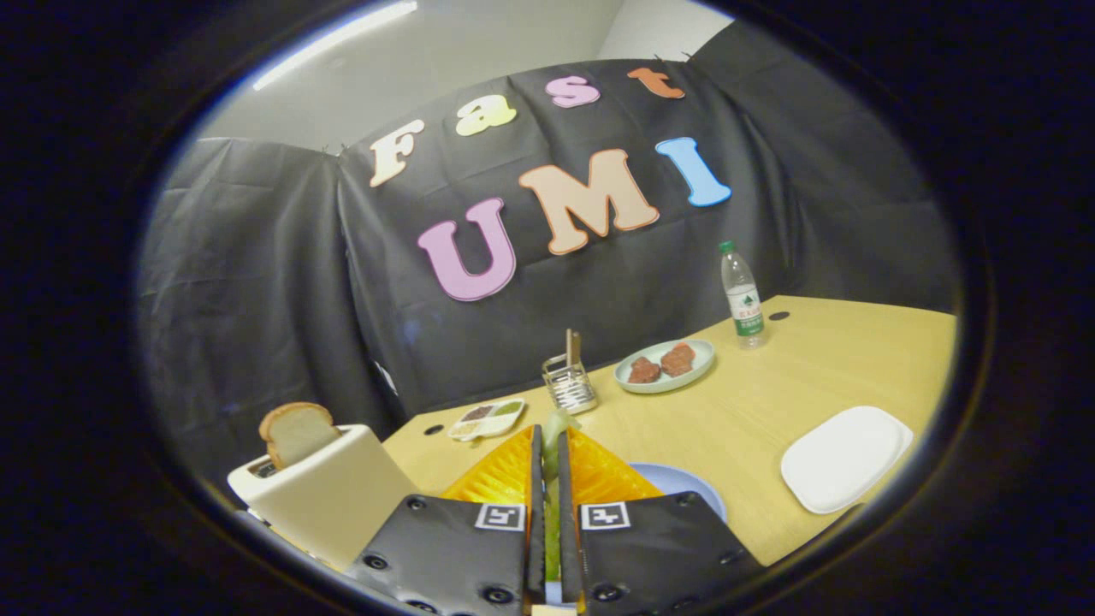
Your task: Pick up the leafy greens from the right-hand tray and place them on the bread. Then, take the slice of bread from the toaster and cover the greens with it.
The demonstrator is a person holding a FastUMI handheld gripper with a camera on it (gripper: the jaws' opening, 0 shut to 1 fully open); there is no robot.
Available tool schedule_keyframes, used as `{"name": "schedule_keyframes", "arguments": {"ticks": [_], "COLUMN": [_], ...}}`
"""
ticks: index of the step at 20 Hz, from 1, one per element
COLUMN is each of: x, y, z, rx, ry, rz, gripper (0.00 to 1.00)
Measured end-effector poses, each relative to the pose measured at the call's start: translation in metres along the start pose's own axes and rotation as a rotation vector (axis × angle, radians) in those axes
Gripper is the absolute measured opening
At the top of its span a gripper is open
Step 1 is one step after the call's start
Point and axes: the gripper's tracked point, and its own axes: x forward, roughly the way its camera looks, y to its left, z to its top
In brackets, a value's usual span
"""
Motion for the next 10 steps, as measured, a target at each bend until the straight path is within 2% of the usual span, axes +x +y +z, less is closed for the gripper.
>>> {"name": "schedule_keyframes", "arguments": {"ticks": [3, 10], "x": [-0.003, -0.007], "y": [-0.008, -0.047], "z": [-0.003, -0.033], "rx": [-0.008, -0.073], "ry": [0.007, 0.095], "rz": [-0.021, -0.156], "gripper": [0.1, 0.1]}}
